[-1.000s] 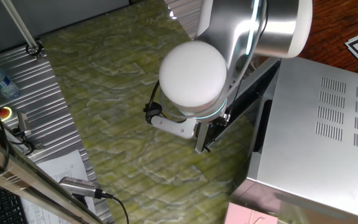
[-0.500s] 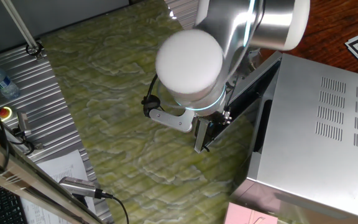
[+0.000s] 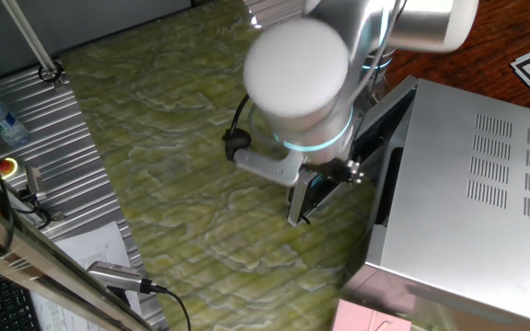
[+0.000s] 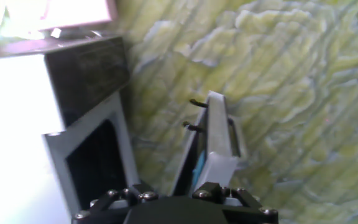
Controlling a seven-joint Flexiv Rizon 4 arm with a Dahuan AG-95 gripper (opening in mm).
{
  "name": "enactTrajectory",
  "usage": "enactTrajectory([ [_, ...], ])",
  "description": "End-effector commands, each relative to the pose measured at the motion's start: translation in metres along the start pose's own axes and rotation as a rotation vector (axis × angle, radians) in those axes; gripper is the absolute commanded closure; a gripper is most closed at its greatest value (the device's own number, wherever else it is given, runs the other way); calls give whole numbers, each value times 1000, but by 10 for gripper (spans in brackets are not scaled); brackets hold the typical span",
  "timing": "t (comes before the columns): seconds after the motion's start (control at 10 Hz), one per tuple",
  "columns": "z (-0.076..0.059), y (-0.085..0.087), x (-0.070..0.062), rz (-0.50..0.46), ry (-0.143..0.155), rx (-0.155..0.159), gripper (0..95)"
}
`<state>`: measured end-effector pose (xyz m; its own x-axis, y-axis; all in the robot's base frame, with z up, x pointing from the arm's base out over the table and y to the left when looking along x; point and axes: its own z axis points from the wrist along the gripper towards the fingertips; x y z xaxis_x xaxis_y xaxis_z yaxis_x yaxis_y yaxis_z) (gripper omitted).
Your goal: Open the microwave door
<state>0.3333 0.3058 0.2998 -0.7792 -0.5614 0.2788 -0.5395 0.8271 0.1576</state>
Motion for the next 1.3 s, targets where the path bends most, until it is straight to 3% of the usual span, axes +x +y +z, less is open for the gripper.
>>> enactTrajectory([
  [0.1, -4, 13, 13, 51, -43, -3, 950],
  [0.2, -5, 12, 18, 75, -55, 3, 950],
  [0.4, -4, 8, 20, 181, -156, 61, 950],
  [0.6, -3, 3, 18, 235, -201, 79, 950],
  [0.7, -2, 0, 16, 323, -238, 97, 950],
  [0.8, -3, 4, 15, 389, -264, 96, 950],
  [1.0, -3, 4, 15, 539, -278, 81, 950],
  [1.2, -3, 4, 15, 596, -338, 71, 950],
  [1.3, -3, 4, 15, 606, -333, 77, 950],
])
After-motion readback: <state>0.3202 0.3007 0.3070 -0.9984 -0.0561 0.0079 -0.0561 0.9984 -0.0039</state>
